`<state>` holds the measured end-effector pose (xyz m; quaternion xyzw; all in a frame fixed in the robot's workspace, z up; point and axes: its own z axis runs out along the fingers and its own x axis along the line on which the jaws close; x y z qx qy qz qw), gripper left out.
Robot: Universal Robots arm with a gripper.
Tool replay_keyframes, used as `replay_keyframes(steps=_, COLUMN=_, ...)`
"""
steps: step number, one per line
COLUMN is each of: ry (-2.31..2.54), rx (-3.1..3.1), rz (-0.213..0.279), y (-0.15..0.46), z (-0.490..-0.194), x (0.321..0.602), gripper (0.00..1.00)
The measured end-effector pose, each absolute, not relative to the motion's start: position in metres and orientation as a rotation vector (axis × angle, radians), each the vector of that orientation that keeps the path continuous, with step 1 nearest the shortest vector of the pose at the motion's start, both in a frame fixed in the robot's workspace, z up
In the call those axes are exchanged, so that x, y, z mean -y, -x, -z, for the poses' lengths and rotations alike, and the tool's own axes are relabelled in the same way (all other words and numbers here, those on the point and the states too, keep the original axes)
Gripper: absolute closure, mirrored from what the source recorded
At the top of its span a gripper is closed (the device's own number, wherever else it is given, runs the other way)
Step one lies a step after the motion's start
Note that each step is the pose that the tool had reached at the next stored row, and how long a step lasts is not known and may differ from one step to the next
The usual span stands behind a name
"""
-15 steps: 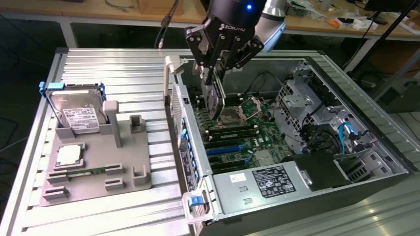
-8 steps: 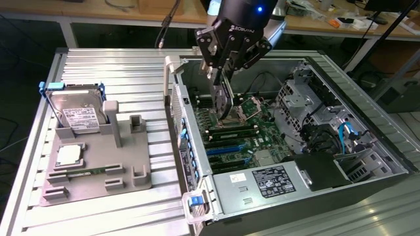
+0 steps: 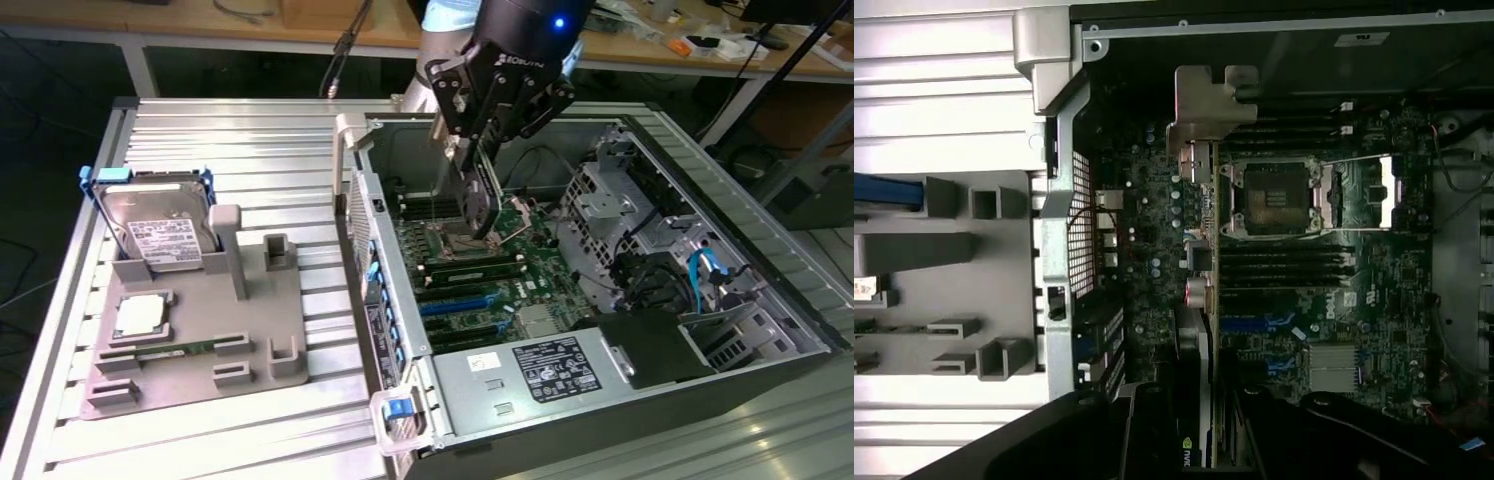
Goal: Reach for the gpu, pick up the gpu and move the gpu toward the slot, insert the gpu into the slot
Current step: 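Pick up the gpu and move the gpu toward the slot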
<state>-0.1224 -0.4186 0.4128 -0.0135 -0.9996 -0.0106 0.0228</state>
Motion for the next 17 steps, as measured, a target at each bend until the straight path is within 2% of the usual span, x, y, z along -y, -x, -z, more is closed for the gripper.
replay_keyframes(steps=7, ry=-0.078, rx=3.097, rz=0.03, y=0.119, z=-0.411, x=0.419, gripper=0.73)
replay_keyframes(steps=17, ry=-0.085, rx=3.096, rz=0.03, y=0.079, z=-0.405, x=0.419, gripper=0.73)
